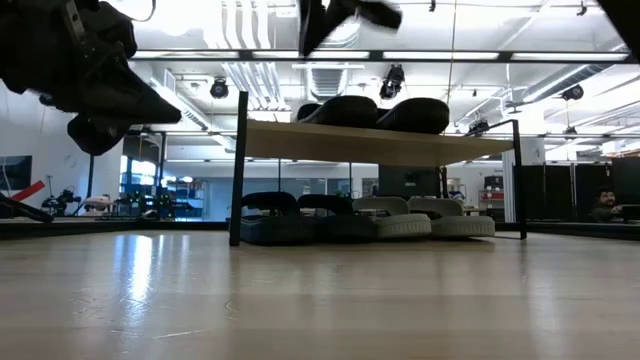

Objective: Pick and place slides into the shelf
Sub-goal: Adjust the slides under and on the shelf

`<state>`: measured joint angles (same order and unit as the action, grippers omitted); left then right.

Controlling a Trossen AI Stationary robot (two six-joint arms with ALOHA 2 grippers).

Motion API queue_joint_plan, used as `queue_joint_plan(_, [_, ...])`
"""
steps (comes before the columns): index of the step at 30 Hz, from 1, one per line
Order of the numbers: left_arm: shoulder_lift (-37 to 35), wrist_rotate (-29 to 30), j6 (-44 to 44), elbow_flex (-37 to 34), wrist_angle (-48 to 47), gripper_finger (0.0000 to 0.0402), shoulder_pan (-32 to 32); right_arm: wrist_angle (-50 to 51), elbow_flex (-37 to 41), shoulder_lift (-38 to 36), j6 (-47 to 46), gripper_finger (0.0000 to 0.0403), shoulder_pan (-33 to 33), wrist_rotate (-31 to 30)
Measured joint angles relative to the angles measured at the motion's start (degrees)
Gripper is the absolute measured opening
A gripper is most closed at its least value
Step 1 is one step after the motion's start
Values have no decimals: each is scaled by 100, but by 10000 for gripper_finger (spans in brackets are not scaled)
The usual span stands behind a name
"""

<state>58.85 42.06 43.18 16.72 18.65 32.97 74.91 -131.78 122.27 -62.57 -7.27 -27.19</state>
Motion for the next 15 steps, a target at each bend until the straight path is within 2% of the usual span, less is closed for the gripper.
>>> queue_joint_plan(3, [2,-12,2,66,97,0,0,53,-113,-341,228,9,-338,-447])
queue_joint_plan(6, [3,-34,4,112,331,0,0,272,-119,-717,559,9,-668,-602])
queue_joint_plan(11, [2,-104,14,135,708,0,0,615,-115,-1413,-382,9,-1187,-666])
queue_joint_plan(13, [2,-159,35,135,757,0,0,441,-117,-1629,-455,9,-1498,-1259])
queue_joint_plan(15, [2,-199,202,135,736,0,0,210,-117,-1750,-60,9,-1828,-1784])
